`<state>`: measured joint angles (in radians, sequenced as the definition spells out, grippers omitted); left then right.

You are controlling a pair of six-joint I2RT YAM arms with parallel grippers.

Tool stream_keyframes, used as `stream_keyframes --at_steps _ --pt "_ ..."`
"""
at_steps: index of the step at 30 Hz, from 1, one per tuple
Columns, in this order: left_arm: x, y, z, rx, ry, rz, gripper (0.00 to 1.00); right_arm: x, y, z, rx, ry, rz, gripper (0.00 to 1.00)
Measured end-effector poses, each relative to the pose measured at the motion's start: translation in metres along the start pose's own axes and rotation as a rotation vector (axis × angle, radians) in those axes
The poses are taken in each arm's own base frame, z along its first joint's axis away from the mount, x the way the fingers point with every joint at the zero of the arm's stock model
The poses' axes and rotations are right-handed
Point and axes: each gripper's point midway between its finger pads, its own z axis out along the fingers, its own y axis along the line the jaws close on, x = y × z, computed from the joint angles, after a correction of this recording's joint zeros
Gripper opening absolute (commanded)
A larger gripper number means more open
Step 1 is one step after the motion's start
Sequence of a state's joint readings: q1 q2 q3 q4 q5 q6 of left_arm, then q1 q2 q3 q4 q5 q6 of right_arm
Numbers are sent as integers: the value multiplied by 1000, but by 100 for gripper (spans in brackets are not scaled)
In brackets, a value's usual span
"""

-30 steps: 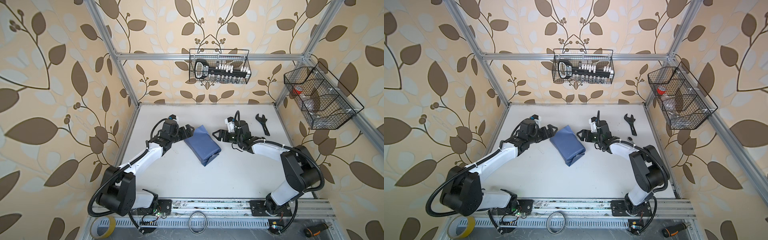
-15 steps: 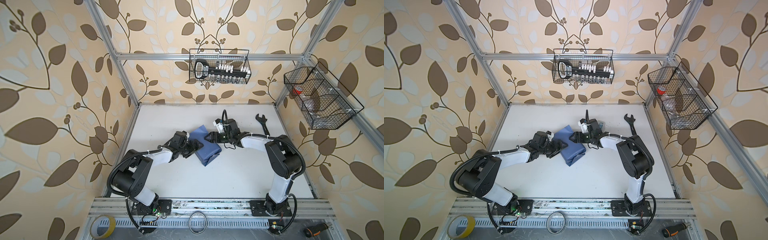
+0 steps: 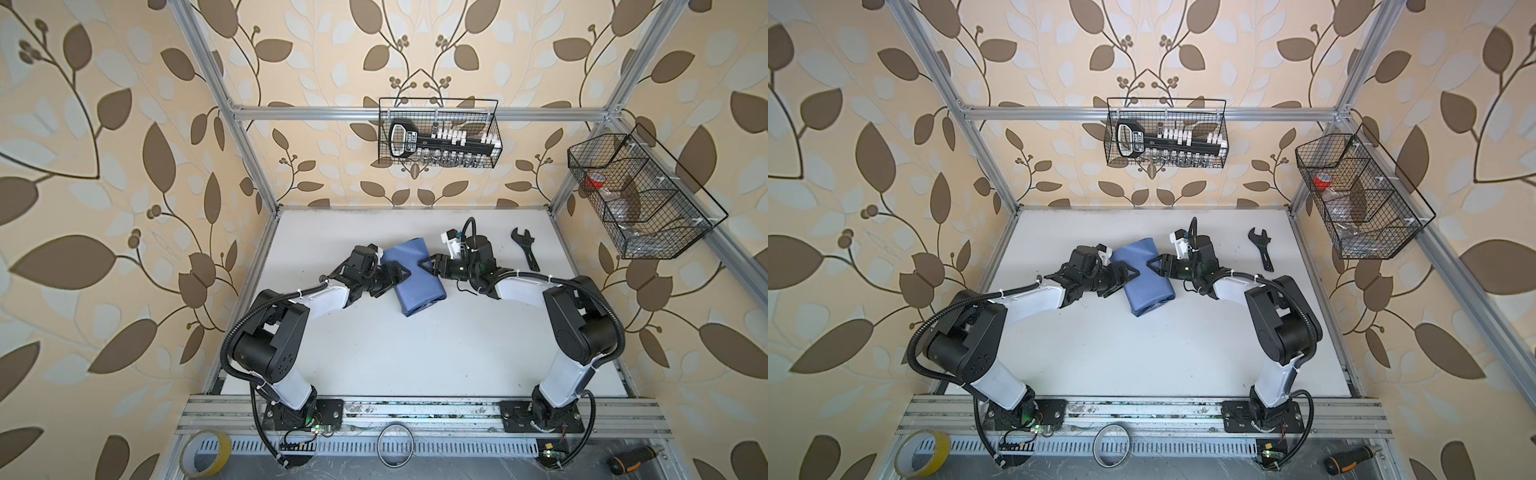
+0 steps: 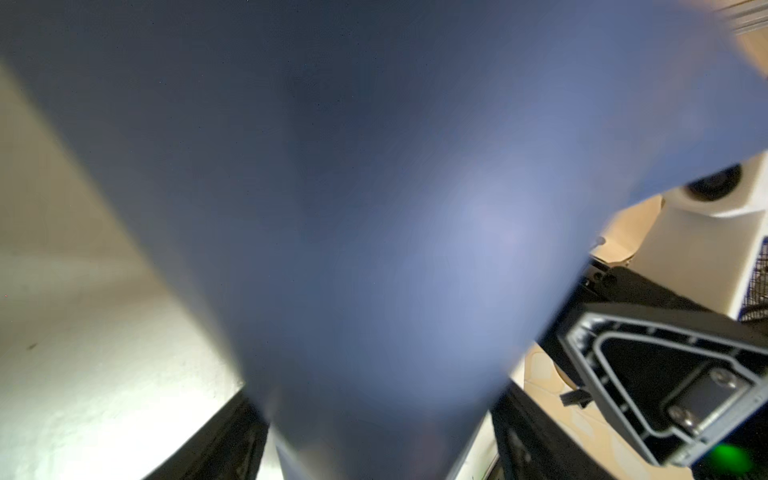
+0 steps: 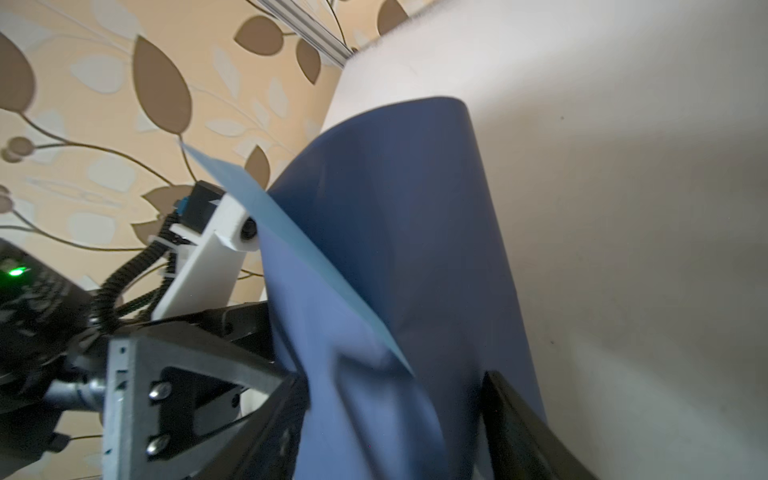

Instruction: Wrap the gift box in paper

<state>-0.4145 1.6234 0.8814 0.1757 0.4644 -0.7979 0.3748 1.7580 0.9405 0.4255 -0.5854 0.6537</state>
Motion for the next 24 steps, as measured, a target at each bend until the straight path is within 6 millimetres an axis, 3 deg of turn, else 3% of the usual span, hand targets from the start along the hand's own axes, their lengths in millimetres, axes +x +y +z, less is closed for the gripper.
stream_keyframes --at_steps 10,24 --pt "-21 -27 -9 63 -57 78 87 -11 30 -32 -72 -135 -52 67" --pt "-26 -42 -17 111 -90 105 96 -15 31 -34 -53 -211 -91 67"
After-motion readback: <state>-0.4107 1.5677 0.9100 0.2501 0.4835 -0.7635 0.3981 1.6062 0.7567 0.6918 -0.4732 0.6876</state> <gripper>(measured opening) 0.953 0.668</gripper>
